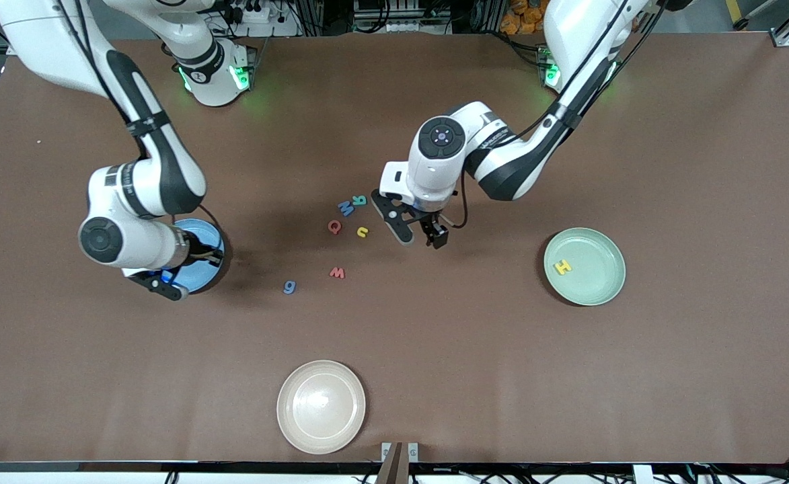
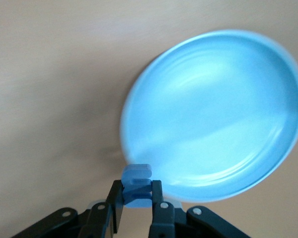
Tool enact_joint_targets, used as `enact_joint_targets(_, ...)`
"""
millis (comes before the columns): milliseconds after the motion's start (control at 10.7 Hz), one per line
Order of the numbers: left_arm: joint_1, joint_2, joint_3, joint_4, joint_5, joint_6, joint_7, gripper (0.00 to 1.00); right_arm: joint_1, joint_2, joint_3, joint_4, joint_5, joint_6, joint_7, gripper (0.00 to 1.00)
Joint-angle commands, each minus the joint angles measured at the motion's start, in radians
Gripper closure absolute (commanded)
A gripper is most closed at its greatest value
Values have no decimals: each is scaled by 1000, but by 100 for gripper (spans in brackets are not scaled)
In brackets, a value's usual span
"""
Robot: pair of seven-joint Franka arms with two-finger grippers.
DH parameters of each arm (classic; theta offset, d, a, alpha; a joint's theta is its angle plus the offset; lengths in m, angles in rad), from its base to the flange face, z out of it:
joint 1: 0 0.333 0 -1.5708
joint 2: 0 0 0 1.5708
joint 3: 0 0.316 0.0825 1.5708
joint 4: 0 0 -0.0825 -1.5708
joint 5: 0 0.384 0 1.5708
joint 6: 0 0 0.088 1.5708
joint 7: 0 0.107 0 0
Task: Sort upper and lower case letters into plates
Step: 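Carry the E into the blue plate and open the right gripper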
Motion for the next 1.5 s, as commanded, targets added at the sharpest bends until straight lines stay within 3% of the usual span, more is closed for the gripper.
enact_joint_targets(0, -61, 33, 1, 45, 43, 8, 111, 0, -12, -21, -53, -56, 30, 64, -149, 100)
enact_joint_targets(375, -107, 68, 1, 49, 65, 8, 280, 0, -15, 7, -73, -106, 35, 155, -202, 100)
enact_joint_targets(562, -181, 109, 13, 58, 104, 9, 265, 0, -16, 14, -73, -95, 33, 146, -205, 30)
enact_joint_targets(656, -207, 132, 38, 93, 111, 8, 243, 0, -15, 10, -75, -86, 33, 140, -228, 0)
enact_joint_targets(937, -226, 152, 46, 104, 108, 8, 240, 0, -1, 11, -69, 52, 32, 40, -292, 0)
enact_joint_targets(1124, -244, 192, 46, 153, 106, 9, 222, 0, 30, 37, -67, 107, 33, 43, -394, 0)
enact_joint_targets(1405, -322, 227, 88, 174, 109, 9, 118, 0, 86, 88, -37, 193, 33, 46, -392, 0)
